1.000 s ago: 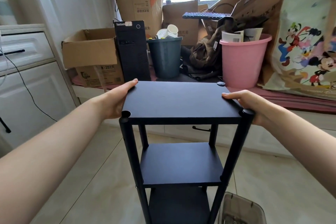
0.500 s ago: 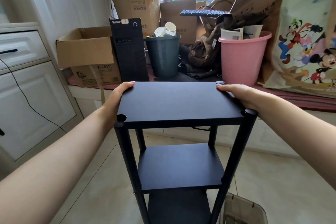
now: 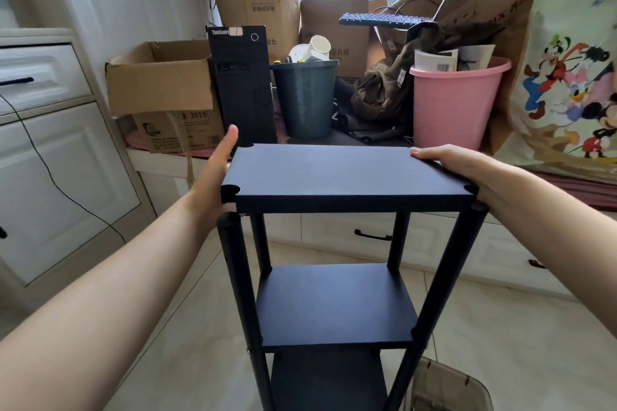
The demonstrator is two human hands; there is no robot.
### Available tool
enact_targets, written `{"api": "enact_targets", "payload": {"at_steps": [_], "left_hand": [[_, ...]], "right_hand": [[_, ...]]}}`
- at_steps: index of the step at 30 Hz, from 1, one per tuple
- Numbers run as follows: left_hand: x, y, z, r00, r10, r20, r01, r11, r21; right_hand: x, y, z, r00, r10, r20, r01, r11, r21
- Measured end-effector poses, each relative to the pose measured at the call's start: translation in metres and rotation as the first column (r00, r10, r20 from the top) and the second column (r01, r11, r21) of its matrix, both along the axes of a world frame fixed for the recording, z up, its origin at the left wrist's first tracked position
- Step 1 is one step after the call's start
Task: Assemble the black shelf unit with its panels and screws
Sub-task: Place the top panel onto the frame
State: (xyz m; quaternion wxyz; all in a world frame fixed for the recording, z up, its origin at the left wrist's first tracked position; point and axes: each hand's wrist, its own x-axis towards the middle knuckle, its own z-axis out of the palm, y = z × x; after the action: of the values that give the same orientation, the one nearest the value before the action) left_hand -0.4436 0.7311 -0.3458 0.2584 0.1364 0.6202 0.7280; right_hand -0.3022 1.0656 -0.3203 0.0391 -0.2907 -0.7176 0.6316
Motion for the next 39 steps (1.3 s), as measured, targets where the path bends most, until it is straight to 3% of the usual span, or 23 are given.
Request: {"api": "enact_targets", "payload": {"at_steps": [13, 22, 39], "left_hand": [[-0.008, 0.001, 0.002, 0.999, -0.008, -0.052, 0.005, 0.998, -0.055], [-0.011, -0.001, 0.000, 0.997, -0.023, -0.079, 0.023, 1.000, -0.008], [-0.005, -0.001, 0.003, 1.000, 0.002, 0.008, 0.000, 0.992, -0.130]], "right_hand": [[0.004, -0.004, 0.004, 0.999, 0.034, 0.000, -0.034, 0.999, 0.008], [0.002, -0.008, 0.006, 0.998, 0.061, 0.013, -0.061, 0.998, 0.031], [-0.006, -0.001, 0.004, 0.999, 0.038, 0.018, -0.038, 0.999, 0.021]]}}
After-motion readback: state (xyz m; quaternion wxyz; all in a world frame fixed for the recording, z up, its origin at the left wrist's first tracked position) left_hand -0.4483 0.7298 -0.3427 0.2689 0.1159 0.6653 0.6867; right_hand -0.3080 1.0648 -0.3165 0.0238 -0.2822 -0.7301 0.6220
